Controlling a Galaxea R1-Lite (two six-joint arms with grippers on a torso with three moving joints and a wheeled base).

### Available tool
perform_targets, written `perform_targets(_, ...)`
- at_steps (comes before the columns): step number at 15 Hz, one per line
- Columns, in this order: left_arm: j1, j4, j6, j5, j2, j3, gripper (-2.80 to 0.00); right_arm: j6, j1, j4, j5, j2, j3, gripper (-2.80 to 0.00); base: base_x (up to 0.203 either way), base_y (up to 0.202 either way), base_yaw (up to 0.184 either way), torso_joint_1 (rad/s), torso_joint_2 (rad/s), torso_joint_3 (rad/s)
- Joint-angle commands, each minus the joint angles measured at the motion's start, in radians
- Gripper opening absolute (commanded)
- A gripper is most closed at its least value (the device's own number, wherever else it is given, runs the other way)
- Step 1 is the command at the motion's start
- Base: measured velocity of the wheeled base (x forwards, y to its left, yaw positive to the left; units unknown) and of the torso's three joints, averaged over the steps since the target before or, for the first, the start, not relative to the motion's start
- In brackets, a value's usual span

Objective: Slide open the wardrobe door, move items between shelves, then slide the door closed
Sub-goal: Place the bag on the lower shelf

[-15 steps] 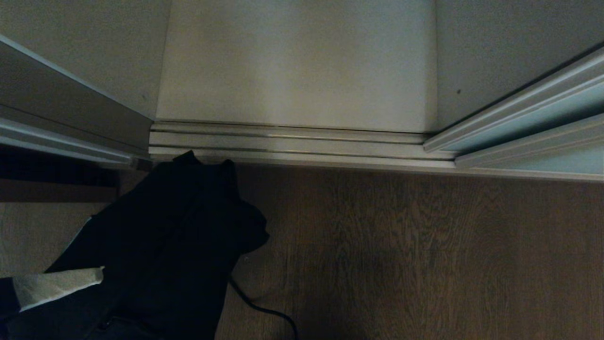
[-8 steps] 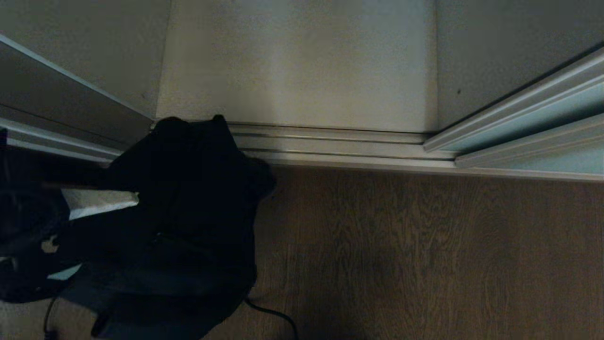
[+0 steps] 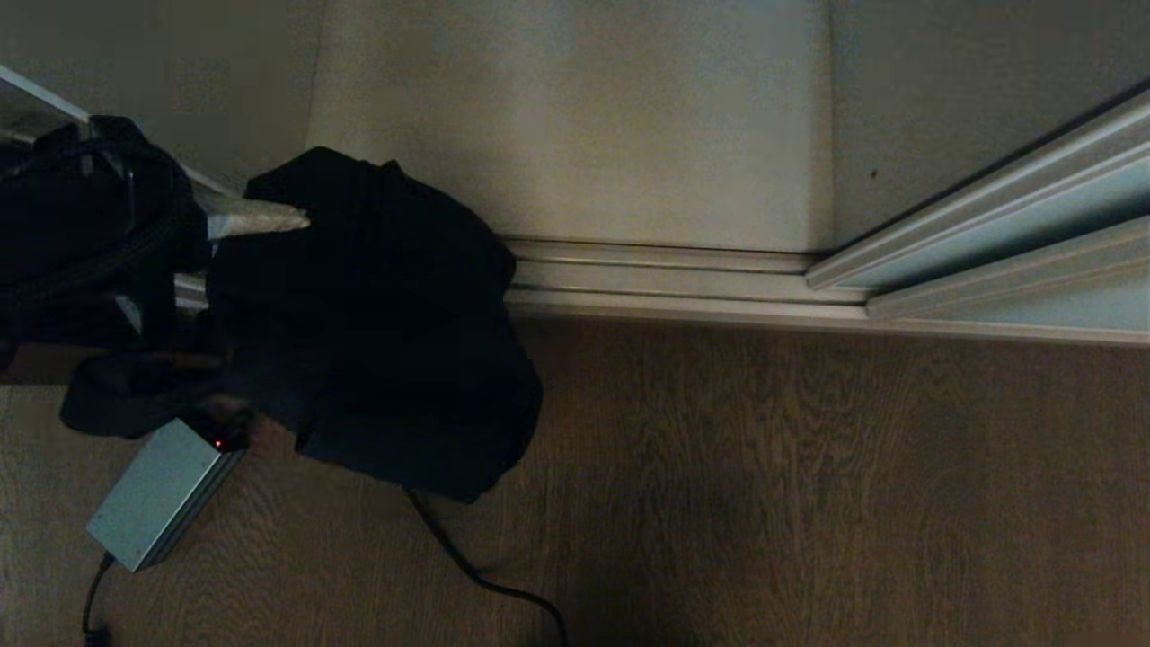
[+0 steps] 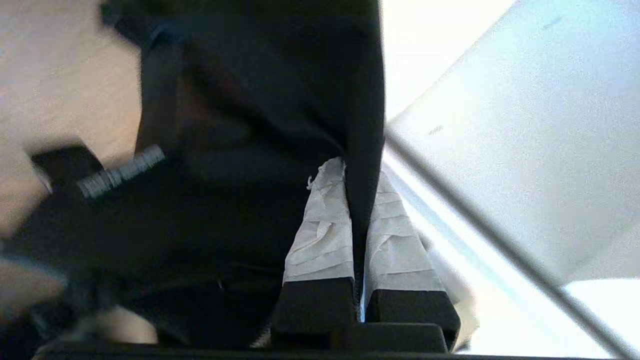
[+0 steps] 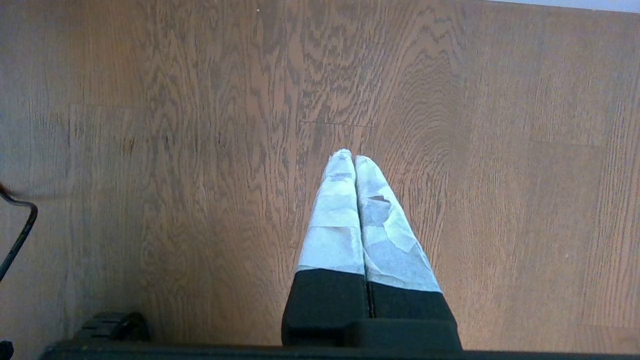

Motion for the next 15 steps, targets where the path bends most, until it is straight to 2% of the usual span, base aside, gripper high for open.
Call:
perform_targets(1, 0.000, -0.039, -0.079, -0.001, 0.087, -0.064, -2.80, 0.000, 0.000, 0.000, 0.000, -0.003, 0.000, -2.80, 0.000, 0.000, 0.000, 0.000, 0.00, 0.000)
perform_targets(2, 0.000, -0.044, -0.107, -0.001, 0.103, -0.082, -2.80, 0.000, 0.000, 0.000, 0.000, -0.003, 0.000, -2.80, 0.000, 0.000, 0.000, 0.000, 0.00, 0.000)
perform_targets(9, -0.006, -0.034, -0.111, -0.001, 0.034, 0.043, -2.80, 0.000, 0.000, 0.000, 0.000, -0.003, 0.000, -2.80, 0.000, 0.000, 0.000, 0.000, 0.00, 0.000)
perform_targets(10, -0.008, -0.035, -0.128, -0.001, 0.028, 0.050, -2.80, 0.000, 0.000, 0.000, 0.000, -0.003, 0.000, -2.80, 0.000, 0.000, 0.000, 0.000, 0.00, 0.000)
perform_targets(15, -0.007, -0.047, -0.146, -0.004, 0.129, 0.027, -2.80, 0.000, 0.000, 0.000, -0.001, -0.003, 0.000, -2.80, 0.000, 0.000, 0.000, 0.000, 0.00, 0.000)
